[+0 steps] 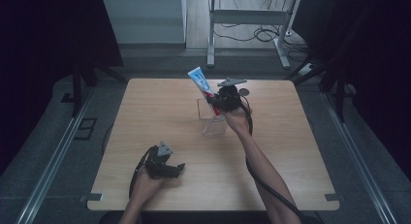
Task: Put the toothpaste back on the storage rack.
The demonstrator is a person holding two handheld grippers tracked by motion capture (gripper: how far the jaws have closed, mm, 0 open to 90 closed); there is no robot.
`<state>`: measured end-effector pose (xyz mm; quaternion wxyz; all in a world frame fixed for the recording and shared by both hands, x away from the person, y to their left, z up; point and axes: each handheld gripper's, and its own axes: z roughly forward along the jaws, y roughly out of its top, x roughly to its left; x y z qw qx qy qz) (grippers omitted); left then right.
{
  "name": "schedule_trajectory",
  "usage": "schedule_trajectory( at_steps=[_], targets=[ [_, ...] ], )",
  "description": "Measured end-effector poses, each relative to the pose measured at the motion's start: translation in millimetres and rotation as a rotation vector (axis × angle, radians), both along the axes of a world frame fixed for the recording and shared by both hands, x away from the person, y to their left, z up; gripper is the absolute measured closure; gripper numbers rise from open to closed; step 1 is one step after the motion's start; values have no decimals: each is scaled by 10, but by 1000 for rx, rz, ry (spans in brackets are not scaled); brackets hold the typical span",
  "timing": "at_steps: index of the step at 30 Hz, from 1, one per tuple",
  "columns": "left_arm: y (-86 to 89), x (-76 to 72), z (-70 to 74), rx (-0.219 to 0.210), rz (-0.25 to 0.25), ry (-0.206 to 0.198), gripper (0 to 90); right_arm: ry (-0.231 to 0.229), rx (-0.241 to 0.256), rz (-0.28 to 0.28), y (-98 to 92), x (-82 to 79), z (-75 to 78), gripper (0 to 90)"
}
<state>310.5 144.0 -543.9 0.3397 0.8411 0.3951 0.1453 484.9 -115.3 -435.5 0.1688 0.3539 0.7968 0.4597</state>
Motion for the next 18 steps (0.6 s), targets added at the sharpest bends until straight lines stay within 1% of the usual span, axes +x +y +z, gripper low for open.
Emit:
schedule_trajectory(
  at_steps=[8, 10, 14, 18],
  targets=[
    [0, 0, -1, -1, -1, 0, 138, 8, -23, -2, 16, -15, -100, 724],
    [0, 0, -1, -1, 0, 0, 138, 5, -21, 5, 16, -22, -116, 722],
    [0, 0, -1, -1, -1, 0, 138, -2, -40, 18, 35, -42, -132, 717],
    [0, 0, 0, 0, -1, 0, 138, 6, -48, 34, 51, -59, -166, 711]
  ],
)
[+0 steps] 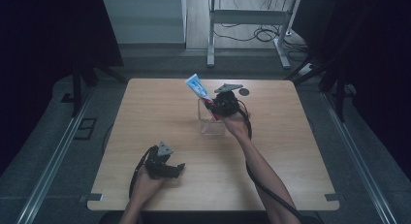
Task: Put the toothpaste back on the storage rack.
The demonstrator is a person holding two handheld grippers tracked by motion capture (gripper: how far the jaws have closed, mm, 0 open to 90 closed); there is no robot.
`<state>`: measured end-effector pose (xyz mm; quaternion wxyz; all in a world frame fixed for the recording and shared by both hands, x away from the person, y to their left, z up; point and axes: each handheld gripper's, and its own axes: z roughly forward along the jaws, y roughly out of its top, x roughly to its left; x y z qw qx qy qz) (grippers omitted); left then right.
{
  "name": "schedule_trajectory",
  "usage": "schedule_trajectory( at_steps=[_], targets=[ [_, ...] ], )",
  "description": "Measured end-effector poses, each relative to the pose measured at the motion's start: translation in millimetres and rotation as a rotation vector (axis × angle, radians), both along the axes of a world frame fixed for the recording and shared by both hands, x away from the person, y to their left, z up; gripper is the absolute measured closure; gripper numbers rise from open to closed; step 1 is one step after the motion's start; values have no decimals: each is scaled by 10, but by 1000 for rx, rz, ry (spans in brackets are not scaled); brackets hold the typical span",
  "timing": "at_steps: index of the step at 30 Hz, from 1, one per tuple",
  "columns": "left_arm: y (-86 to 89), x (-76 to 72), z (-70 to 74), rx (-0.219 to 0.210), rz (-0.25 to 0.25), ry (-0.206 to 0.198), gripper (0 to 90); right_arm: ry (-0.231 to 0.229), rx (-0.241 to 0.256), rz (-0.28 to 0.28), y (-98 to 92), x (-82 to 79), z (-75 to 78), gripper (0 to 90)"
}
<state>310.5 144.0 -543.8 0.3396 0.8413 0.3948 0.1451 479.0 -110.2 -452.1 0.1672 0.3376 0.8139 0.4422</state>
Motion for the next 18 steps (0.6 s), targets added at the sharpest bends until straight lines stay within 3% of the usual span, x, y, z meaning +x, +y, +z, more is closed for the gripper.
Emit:
schedule_trajectory(
  at_steps=[5, 18],
  targets=[
    [-1, -1, 0, 0, 1, 0, 138, 14, -12, 10, -4, -13, -64, 704],
    [0, 0, 0, 0, 0, 0, 138, 27, -43, 17, -17, -24, -56, 657]
  ],
)
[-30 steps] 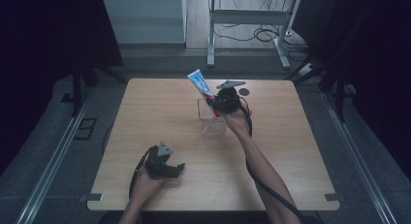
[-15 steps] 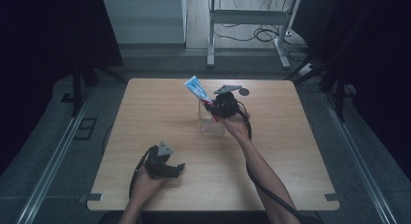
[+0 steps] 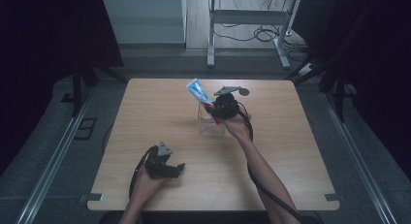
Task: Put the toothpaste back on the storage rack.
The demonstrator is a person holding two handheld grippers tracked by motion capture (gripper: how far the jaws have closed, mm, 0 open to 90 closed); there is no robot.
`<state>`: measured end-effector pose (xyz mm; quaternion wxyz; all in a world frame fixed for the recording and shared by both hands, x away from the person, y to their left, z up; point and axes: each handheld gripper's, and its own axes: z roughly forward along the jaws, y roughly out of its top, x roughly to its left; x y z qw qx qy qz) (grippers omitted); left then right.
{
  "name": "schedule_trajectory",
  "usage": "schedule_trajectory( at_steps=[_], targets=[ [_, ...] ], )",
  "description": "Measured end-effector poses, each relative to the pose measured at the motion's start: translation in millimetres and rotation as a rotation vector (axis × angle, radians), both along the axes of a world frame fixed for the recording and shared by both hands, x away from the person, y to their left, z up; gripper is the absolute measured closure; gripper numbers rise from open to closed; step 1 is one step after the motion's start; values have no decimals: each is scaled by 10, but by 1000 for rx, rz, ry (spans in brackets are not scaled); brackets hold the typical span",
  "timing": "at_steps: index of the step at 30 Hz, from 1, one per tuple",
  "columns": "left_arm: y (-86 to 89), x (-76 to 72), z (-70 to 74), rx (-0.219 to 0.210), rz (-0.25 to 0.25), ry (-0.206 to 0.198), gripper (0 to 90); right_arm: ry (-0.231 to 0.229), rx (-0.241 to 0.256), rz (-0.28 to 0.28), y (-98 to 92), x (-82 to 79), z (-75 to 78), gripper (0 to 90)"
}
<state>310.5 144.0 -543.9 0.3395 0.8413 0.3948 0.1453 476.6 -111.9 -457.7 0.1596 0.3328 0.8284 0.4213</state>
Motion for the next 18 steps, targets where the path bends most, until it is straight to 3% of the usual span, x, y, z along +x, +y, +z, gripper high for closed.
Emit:
schedule_trajectory(
  at_steps=[6, 14, 18],
  targets=[
    [0, 0, 0, 0, 0, 0, 138, 16, 1, 6, -25, -2, -11, 634],
    [0, 0, 0, 0, 0, 0, 138, 32, 2, 16, -50, -20, 17, 538],
    [0, 1, 0, 0, -2, 0, 138, 42, 33, 2, -84, -29, 67, 494]
  ],
)
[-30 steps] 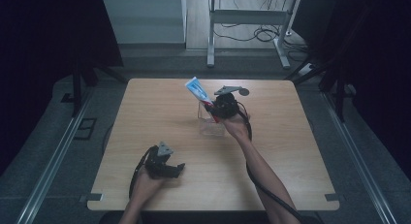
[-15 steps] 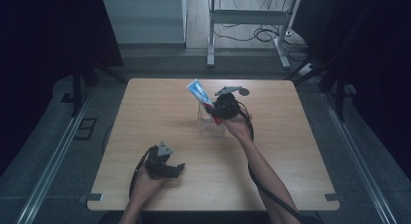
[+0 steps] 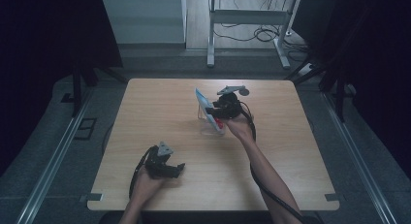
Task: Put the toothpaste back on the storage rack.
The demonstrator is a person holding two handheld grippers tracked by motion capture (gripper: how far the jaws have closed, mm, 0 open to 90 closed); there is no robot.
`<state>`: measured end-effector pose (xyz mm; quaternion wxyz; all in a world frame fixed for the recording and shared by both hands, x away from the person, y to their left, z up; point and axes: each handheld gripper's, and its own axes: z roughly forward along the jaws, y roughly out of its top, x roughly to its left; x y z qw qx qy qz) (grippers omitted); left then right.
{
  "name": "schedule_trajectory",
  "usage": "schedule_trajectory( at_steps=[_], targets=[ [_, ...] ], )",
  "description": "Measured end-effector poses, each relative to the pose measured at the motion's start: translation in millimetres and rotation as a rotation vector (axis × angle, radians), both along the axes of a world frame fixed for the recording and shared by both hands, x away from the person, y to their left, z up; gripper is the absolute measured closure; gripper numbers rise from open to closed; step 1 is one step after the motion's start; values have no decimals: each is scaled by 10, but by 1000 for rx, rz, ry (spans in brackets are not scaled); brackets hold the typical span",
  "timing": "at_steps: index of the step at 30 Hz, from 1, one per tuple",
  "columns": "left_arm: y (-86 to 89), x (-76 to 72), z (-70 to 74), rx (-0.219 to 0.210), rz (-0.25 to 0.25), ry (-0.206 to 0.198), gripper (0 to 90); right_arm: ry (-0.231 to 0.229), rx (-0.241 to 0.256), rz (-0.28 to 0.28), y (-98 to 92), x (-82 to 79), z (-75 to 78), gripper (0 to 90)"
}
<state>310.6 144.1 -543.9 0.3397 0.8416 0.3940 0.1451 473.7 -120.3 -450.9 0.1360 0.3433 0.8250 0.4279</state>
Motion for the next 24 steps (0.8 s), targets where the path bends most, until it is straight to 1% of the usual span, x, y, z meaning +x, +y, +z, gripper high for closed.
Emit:
schedule_trajectory(
  at_steps=[2, 5, 13, 19, 24],
  targets=[
    [0, 0, 0, 0, 1, 0, 138, 10, -1, 3, -11, 4, 17, 479],
    [0, 0, 0, 0, 1, 0, 138, 3, -11, 8, -20, -8, 35, 455],
    [0, 0, 0, 0, 1, 0, 138, 8, -27, 43, 7, -42, 58, 397],
    [0, 0, 0, 0, 1, 0, 138, 15, -16, 59, 14, -64, 99, 346],
    [0, 0, 0, 0, 1, 0, 138, 11, -27, 65, 4, -75, 117, 301]
  ],
)
